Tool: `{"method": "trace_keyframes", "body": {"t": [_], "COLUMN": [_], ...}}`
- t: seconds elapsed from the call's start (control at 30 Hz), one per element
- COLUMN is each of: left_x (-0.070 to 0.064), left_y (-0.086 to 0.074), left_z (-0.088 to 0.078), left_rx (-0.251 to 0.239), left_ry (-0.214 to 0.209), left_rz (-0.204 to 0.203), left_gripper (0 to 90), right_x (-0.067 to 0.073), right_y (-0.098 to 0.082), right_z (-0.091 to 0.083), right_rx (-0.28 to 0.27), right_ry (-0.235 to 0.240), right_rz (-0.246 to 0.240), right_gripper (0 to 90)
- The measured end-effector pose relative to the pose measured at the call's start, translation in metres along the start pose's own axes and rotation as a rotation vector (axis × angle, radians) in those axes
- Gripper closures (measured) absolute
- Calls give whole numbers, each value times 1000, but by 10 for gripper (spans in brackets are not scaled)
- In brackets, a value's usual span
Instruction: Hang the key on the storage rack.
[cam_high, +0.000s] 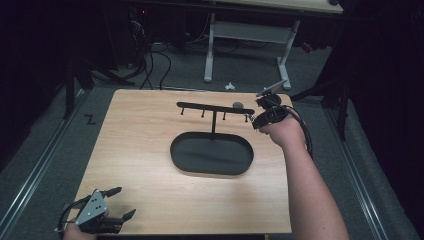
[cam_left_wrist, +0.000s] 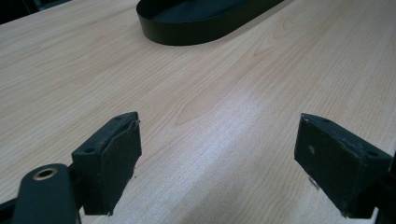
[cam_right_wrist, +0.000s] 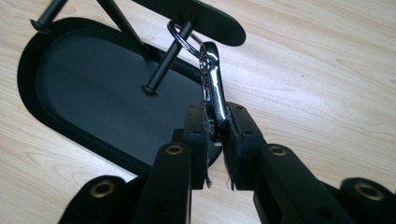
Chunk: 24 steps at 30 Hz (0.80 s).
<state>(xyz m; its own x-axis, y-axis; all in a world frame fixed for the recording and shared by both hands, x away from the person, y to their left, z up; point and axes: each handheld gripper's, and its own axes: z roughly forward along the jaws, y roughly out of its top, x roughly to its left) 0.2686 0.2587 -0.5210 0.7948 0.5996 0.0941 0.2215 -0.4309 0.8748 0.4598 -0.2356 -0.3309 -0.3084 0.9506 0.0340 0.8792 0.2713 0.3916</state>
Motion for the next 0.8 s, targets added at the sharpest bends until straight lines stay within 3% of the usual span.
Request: {"method": "trace_keyframes", "body": {"t": [0.8], "left_x": [0], "left_y": [1], "left_z": [2], "left_rx": [9], "left_ry": [-8], "left_rz": [2], "left_gripper": [153], "right_x": [-6], "right_y": [-10], "right_z": [2], "right_rx": [0], "right_ry": [-3], "right_rz": [15], "right_gripper": [727]}}
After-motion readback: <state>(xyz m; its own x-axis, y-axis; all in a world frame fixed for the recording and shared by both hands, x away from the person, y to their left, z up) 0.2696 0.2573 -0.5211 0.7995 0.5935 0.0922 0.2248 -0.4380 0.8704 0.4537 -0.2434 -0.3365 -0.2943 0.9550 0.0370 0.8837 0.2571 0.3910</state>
